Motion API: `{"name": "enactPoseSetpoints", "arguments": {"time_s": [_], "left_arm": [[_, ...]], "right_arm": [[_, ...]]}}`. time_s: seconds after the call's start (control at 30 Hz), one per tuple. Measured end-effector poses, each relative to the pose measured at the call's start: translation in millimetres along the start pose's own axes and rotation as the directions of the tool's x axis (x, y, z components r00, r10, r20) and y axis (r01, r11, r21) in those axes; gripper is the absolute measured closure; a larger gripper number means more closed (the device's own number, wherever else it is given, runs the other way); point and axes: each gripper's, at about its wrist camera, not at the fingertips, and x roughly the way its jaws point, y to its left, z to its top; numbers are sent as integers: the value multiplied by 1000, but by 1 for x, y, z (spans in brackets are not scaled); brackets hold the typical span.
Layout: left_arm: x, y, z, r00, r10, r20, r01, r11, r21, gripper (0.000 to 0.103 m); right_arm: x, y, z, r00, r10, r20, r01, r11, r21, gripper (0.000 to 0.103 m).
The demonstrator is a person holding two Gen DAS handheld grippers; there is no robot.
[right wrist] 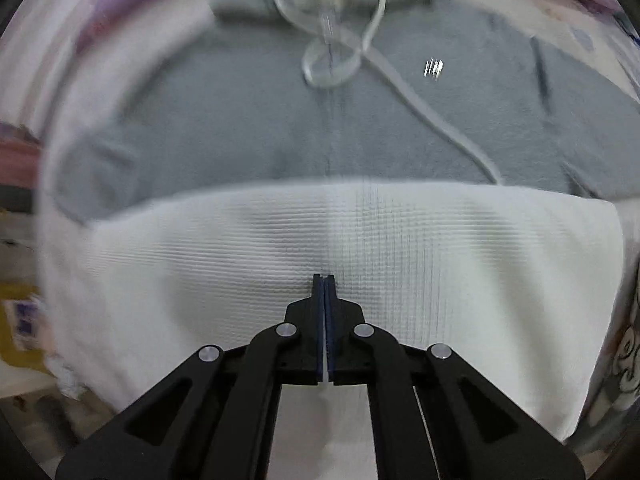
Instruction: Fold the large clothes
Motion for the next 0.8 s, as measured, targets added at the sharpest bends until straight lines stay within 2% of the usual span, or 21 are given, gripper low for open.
{"name": "enactPoseSetpoints", "arguments": {"time_s": [0.13, 0.27, 0.4, 0.53, 0.63, 0.73, 0.8], "left_arm": [[7, 11, -13, 999, 24, -21, -25, 1000, -9, 23], [10, 16, -21, 999, 7, -37, -8, 1000, -15, 23], [12, 17, -24, 998, -17, -56, 17, 1000, -14, 23], [17, 17, -23, 997, -22, -74, 22, 1000, 4, 23], [25, 10, -21, 996, -26, -83, 26, 1000, -7, 23], [27, 8, -21, 996, -29, -82, 29, 1000, -9, 23], [27, 9, -22, 996, -44, -84, 42, 999, -18, 23]], "right_arm": [[-4, -13, -9, 999, 46, 7, -47, 996, 80, 103], [-18, -13, -61, 999, 39, -27, -37, 996, 78, 103], [-11, -26, -112, 995, 84, -61, -73, 983, 171, 103], [14, -32, -115, 995, 82, -48, -71, 979, 191, 103], [3, -29, -122, 996, 84, -15, -79, 977, 197, 103], [-2, -30, -163, 992, 111, -64, -92, 965, 245, 103], [14, -30, -186, 994, 83, -69, -67, 976, 208, 103]]}}
